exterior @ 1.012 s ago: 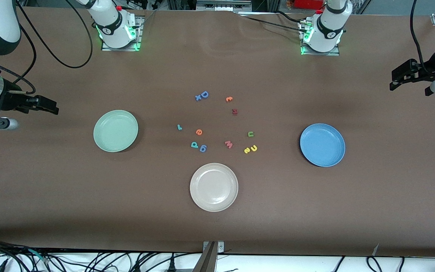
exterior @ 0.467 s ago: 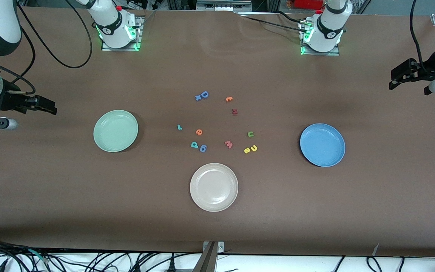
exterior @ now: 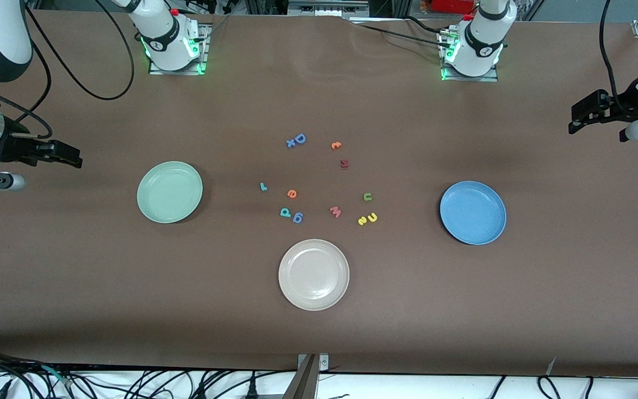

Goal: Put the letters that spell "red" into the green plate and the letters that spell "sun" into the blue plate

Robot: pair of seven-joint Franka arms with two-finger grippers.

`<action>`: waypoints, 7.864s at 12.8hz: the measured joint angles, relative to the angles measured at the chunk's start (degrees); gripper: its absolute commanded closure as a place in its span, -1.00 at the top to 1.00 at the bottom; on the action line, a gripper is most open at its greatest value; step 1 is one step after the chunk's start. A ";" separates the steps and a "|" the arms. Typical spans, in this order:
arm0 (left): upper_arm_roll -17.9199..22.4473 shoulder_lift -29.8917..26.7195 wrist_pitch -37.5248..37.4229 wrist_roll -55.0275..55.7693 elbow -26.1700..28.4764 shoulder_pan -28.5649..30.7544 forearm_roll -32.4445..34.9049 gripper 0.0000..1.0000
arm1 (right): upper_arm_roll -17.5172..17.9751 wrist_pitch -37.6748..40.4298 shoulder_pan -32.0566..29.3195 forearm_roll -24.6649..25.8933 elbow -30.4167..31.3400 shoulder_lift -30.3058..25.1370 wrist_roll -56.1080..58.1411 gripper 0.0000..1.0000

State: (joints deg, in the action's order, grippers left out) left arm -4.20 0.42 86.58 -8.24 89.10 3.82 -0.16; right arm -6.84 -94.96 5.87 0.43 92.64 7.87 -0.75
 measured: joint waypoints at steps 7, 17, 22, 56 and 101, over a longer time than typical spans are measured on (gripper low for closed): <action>-0.20 0.53 0.00 0.00 0.00 -0.01 0.06 1.00 | 0.00 0.00 0.00 0.05 0.00 0.00 0.00 0.99; -1.82 5.58 -0.18 -0.09 0.29 -1.79 0.06 1.00 | 0.70 -0.48 1.56 -0.01 0.11 2.37 -0.01 0.99; -2.18 10.92 -0.20 -0.56 0.41 -5.60 0.00 1.00 | 1.14 -6.08 9.39 -1.11 0.17 7.84 -7.60 0.99; -2.32 41.42 52.96 15.74 8.25 -28.26 0.21 -0.52 | 7.06 -35.93 27.56 -5.90 10.07 29.13 -21.86 -0.09; -12.63 40.38 54.17 23.81 9.10 -20.86 6.99 0.74 | -15.85 -21.74 22.29 -9.35 12.40 25.62 7.62 0.64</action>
State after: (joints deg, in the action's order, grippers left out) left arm -16.83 40.81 140.75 15.58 98.20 -17.04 6.83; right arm -22.69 -116.70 28.17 -8.92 105.04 33.48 6.86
